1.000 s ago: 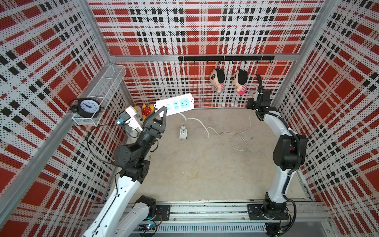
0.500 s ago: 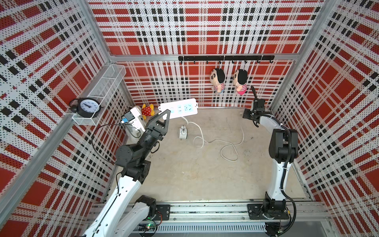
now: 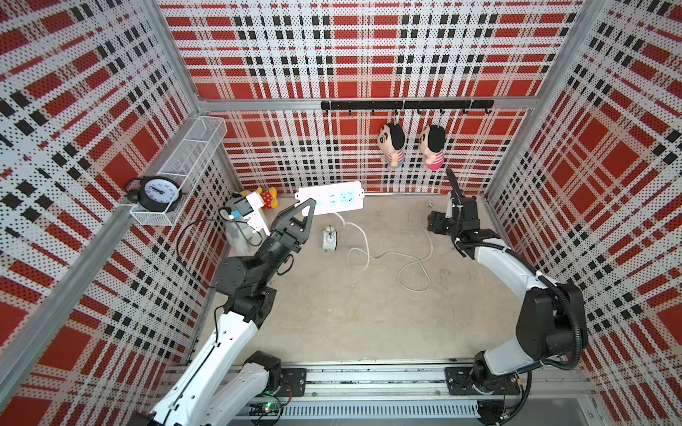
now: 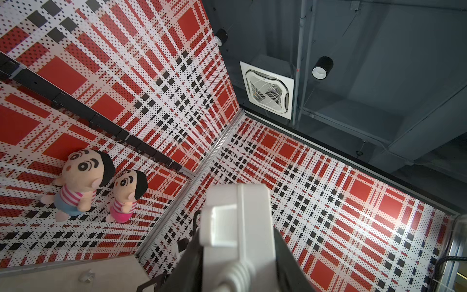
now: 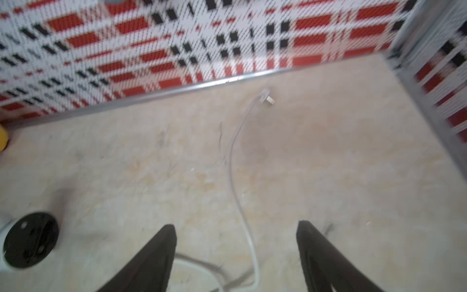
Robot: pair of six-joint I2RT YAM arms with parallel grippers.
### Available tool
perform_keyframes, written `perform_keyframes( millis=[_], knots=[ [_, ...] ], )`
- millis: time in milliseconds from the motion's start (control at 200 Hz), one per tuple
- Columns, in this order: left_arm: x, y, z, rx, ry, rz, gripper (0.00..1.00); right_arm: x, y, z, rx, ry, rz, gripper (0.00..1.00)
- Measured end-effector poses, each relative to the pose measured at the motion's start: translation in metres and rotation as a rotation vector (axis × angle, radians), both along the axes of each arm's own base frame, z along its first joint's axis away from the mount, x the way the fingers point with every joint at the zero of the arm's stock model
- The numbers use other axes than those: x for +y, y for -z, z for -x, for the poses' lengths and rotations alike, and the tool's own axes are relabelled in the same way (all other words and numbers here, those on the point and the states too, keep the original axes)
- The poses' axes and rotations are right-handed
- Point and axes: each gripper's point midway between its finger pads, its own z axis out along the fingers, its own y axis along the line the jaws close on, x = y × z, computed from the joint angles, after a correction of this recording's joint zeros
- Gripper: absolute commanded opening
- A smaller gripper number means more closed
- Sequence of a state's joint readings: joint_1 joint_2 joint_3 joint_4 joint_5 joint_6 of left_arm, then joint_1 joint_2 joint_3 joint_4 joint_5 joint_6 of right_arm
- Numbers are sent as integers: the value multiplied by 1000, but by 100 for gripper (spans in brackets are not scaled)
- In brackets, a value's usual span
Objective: Unwrap the cord wrapped around the power strip
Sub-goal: Pick up the power cord at the center of the board, then place the power cord at the center of the board.
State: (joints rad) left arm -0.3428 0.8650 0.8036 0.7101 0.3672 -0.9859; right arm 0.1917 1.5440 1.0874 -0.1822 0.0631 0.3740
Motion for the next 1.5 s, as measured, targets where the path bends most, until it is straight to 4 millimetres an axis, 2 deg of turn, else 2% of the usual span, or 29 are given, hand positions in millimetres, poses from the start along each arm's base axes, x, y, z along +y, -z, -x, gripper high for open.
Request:
perform_keyframes(
  millis=[115,185,266,431,481,606,641,736,812,872,947,1057,1112,1162,1222,1283,1348,1418,1498],
  knots=[
    [-1,2,-3,7,1,-3,0,0,68,35,145,-3,-39,77],
    [-2,3,-4,10,2,-4,0,-1,95,51,209,-2,-69,75],
    [-3,3,-3,10,4,-4,0,-3,106,53,224,11,-101,72],
    [-3,3,-3,9,5,-5,0,-3,119,32,184,24,-167,59],
    [-3,3,-3,9,5,-5,0,-5,128,26,190,33,-182,52],
    [-3,3,-3,9,4,-4,0,-3,147,12,204,35,-202,16],
    [-3,3,-3,9,4,-4,0,-3,147,7,196,35,-205,9],
    [-1,2,-4,10,-8,1,0,-5,140,-3,172,33,-190,0],
    [5,2,-6,16,-35,7,0,-14,127,-8,161,48,-129,0],
    [12,1,-7,19,-68,11,0,-27,107,-8,169,84,-44,0],
    [23,-1,-9,16,-111,16,0,-49,62,-10,149,140,81,0],
    [30,-5,-9,6,-138,18,0,-86,-37,-8,62,253,271,0],
    [31,-8,-8,1,-141,18,0,-102,-79,-1,29,308,353,0],
    [31,-10,-7,-5,-138,18,0,-115,-110,4,11,358,424,0],
    [30,-11,-5,-10,-129,15,0,-125,-132,5,17,402,500,0],
    [27,-11,-3,-12,-113,7,0,-132,-135,-3,48,434,565,0],
    [25,-11,0,-14,-96,1,0,-136,-116,-18,111,444,628,0],
    [24,-12,5,-20,-77,-2,0,-136,-72,-37,214,421,697,0],
    [22,-13,12,-29,-57,-4,0,-132,-6,-53,351,359,765,0]
  ],
)
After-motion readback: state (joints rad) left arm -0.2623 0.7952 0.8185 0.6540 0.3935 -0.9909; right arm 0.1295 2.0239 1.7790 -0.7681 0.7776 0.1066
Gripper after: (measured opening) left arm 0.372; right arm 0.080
